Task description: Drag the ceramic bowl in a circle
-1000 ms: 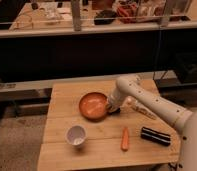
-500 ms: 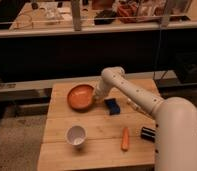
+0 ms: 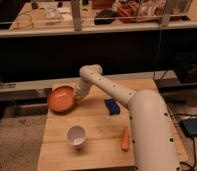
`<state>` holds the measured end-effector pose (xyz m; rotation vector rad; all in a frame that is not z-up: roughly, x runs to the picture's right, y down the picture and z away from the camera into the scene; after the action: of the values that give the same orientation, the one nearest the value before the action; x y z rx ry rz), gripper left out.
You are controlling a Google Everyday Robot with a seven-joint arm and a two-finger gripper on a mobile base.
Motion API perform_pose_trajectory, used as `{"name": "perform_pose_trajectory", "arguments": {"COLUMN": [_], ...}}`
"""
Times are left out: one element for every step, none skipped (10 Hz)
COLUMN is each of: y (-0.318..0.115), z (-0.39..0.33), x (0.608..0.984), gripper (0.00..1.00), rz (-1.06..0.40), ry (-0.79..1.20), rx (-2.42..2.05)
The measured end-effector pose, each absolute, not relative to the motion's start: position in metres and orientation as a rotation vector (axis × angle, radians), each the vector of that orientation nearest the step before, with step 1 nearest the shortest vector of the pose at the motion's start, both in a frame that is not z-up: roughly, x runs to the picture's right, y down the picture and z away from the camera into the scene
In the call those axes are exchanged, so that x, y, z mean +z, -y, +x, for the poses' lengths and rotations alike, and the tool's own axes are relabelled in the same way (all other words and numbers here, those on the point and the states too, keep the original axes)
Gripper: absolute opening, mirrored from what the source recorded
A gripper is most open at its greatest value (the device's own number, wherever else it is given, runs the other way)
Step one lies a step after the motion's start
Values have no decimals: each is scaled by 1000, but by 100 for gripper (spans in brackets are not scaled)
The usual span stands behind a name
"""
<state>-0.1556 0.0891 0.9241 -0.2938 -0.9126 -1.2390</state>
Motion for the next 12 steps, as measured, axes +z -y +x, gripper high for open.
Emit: {"name": "perform_pose_trajectory", "arguments": {"y": [-99,-109,-122,-131,-139,-149,-159,-167,-175,-179,-181,-179], "z": [-164,-171,-173,-168,-161,-146,-126,-107,-81,-61,-46,-36], "x": [919,914,906,901,896,888,879,873,866,862,859,857], "gripper": [0,0,0,0,0,0,0,0,0,0,0,0], "rz": [-304,-307,-321,-332,-343,-361,-376,-390,-404,-426,-439,-440], "ry": [948,978,1008,1021,1029,1034,1036,1035,1023,998,964,935], "rx": [-1269,-1293,-1307,-1313,-1318,-1325,-1330,-1334,-1333,-1335,-1326,-1310]}}
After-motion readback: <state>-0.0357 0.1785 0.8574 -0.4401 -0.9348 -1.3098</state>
